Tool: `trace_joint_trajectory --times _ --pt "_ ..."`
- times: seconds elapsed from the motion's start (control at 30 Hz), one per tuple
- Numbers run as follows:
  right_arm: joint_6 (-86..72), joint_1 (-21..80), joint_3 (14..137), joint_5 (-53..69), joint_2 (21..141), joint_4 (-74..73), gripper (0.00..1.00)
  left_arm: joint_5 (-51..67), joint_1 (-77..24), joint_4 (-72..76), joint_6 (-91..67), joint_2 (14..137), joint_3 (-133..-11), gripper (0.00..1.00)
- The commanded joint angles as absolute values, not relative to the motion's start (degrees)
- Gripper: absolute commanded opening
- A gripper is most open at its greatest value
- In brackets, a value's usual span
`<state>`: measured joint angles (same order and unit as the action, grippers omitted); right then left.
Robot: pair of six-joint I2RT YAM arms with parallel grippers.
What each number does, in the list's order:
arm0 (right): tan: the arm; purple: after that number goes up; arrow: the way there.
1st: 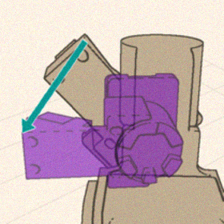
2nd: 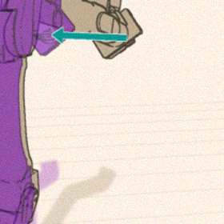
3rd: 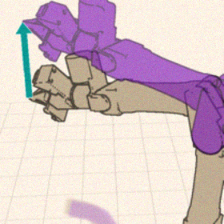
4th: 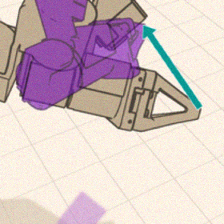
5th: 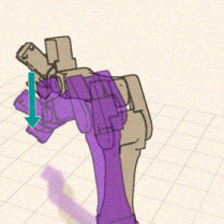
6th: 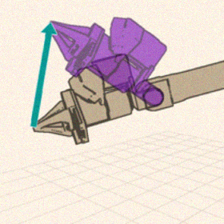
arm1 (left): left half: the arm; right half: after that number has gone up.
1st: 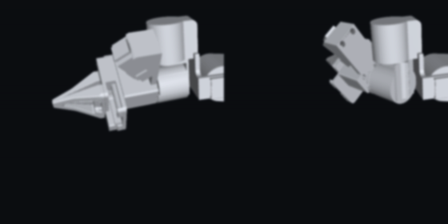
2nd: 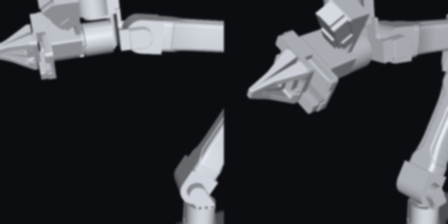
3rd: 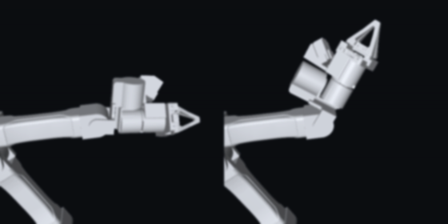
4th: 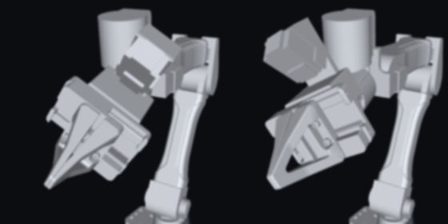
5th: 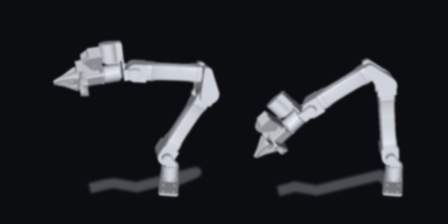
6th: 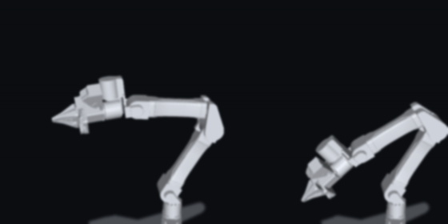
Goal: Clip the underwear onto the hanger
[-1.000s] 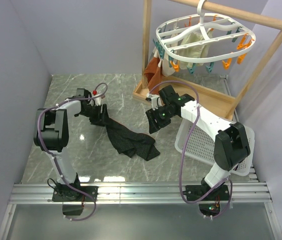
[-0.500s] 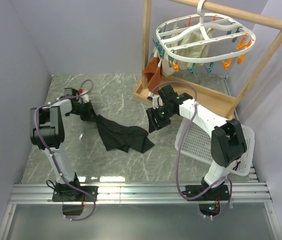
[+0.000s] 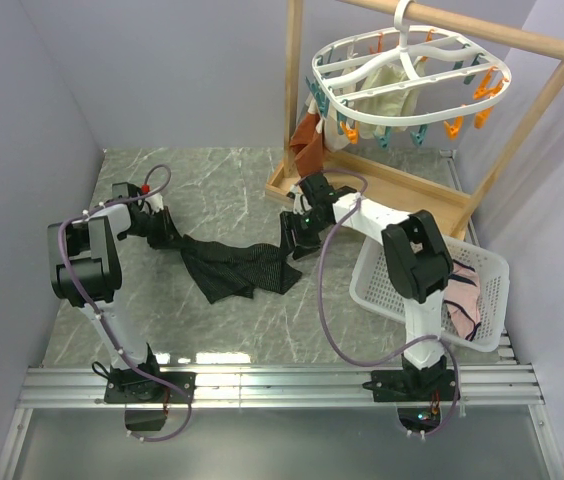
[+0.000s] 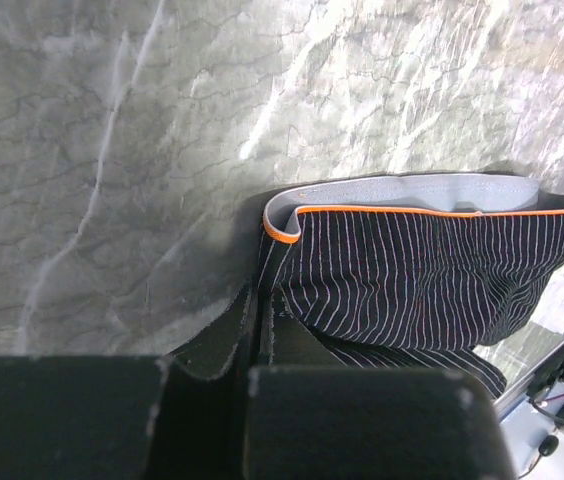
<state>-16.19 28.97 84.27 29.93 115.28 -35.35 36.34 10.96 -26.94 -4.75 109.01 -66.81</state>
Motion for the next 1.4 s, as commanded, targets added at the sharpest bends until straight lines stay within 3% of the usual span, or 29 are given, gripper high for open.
trace_joint_trajectory --times 0.0,0.3,0.4,0.5,0.53,0.63,0.8,1.03,1.37 --pt "-24.07 28.39 86.57 31.99 117.42 -29.98 0.58 38.67 10.9 -27.6 -4.66 107.4 -67.85 0.0" --pt "-30.41 27.51 86.83 30.41 121.9 -27.42 0.59 38.93 10.99 -27.51 -5.18 108.1 -68.2 0.0" --pt "-30.59 27.33 88.5 31.55 123.66 -26.63 0.54 39.2 11.08 -27.16 -5.45 108.63 -68.29 0.0" --pt "-30.5 27.33 89.47 32.78 123.84 -24.97 0.28 39.37 11.51 -27.25 -5.19 108.72 -68.91 0.0" --pt "-30.06 27.25 89.65 33.04 123.49 -24.7 0.13 39.64 11.77 -27.59 -5.1 108.55 -69.43 0.0" --pt "-28.57 27.16 89.12 33.84 120.25 -23.91 0.0 40.95 12.3 -29.52 -3.78 107.49 -71.36 0.0" --pt "-24.1 27.25 85.52 35.23 109.79 -21.45 0.0 44.64 12.92 -35.23 4.64 102.67 -76.89 0.0" --pt "-4.08 28.47 85.17 35.16 100.12 -29.79 0.0 48.24 15.91 -41.21 12.73 92.91 -80.68 0.0" --pt "9.31 35.59 74.89 24.79 81.31 -30.15 0.0 54.05 15.82 -51.49 24.49 75.53 -76.21 0.0"
